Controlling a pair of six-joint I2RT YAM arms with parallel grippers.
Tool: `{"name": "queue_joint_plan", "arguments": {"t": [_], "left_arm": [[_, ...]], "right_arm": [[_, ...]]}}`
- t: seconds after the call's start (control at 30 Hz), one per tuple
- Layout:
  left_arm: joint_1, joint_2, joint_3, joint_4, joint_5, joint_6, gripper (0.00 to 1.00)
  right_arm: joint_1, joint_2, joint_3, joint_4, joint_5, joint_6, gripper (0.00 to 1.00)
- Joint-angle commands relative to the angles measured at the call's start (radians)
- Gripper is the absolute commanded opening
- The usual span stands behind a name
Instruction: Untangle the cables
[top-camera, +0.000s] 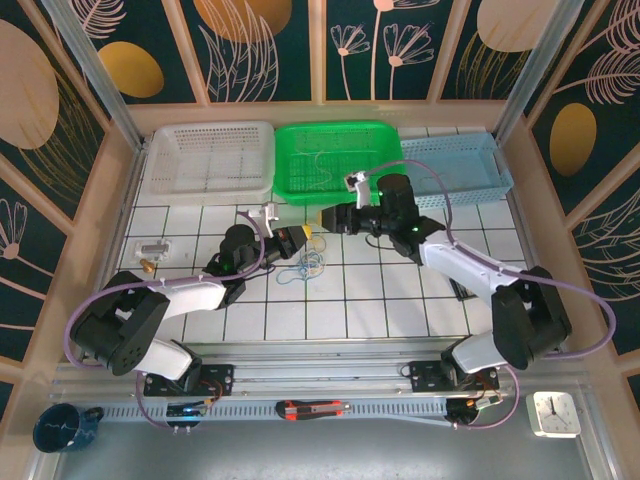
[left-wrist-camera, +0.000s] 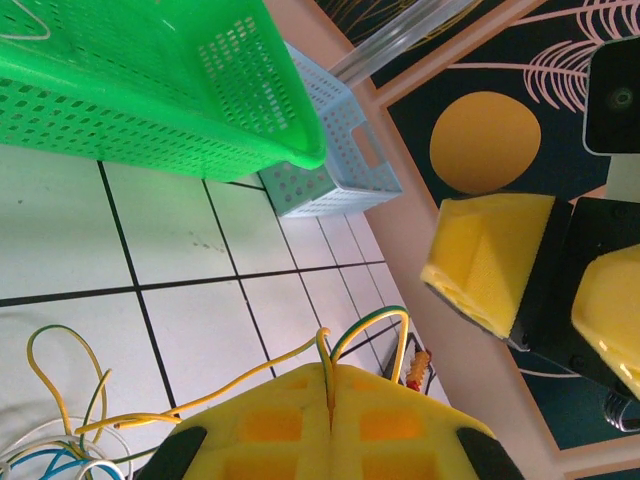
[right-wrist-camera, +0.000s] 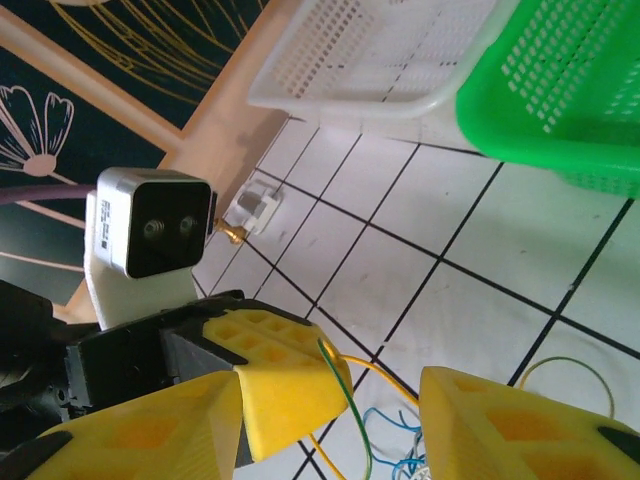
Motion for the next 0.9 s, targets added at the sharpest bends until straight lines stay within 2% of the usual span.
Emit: {"name": "queue_joint_plan", "arguments": {"t": [0.0,0.4,0.5,0.67,0.87], "left_arm": [[0.003,0.002,0.019,0.012,0.025,0.022,0.0],[0.003,0.004,0.017,0.019,0.03,0.019,0.0],[0.003,0.005,0.017,0.021,0.03,0.018,0.0],[0.002,0.01,0.013,0.023,0.027,0.015,0.0],[0.004,0.013,-0.005,0.005,-0.016,0.008,0.0]], "right_arm": [[0.018,0.038,0.026,0.027,-0.026,0.001,0.5],[0.032,0.098,0.028,0.063,-0.049,0.015,0.44],[0.032,0.108,0.028,0.079,-0.058,0.025,0.36],[0.032,0.091,0.037,0.068,-0.056,0.021,0.02],[0.003,-0.019,0.052,0.028,-0.012,0.011,0.0]]}}
